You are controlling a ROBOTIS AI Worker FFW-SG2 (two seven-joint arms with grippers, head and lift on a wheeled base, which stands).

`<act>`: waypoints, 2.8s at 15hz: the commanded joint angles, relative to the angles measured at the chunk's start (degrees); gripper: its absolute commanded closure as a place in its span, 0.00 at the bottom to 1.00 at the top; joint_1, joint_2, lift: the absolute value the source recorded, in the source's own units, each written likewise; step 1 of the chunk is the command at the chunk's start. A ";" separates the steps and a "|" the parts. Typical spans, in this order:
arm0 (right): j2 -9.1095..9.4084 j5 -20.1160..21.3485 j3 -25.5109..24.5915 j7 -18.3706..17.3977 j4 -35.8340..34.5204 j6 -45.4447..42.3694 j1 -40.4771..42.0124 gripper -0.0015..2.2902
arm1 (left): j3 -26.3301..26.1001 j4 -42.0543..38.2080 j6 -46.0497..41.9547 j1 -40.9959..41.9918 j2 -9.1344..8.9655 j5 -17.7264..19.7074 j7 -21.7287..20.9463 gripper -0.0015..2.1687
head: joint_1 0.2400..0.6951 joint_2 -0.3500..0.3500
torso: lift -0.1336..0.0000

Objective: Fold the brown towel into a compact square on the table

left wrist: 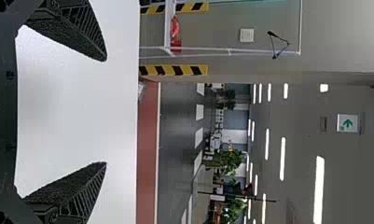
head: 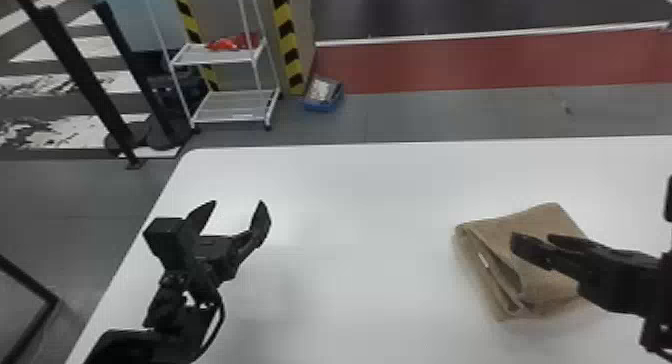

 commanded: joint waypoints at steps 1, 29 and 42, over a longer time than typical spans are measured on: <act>0.14 3.53 -0.03 -0.50 1.41 -0.72 -1.13 0.56 | 0.00 -0.03 0.00 0.08 -0.07 0.06 -0.01 0.04 | 1.00 0.72 | 0.07; 0.14 9.77 21.76 2.05 8.96 -7.40 -3.24 0.89 | 1.93 -0.03 -2.29 0.34 -0.16 0.76 0.43 0.04 | 1.00 1.00 | 0.07; 0.14 2.13 -0.65 5.30 0.61 7.01 5.37 0.89 | 1.76 0.94 -2.11 -0.36 0.19 1.20 0.17 0.04 | 1.00 0.79 | 0.07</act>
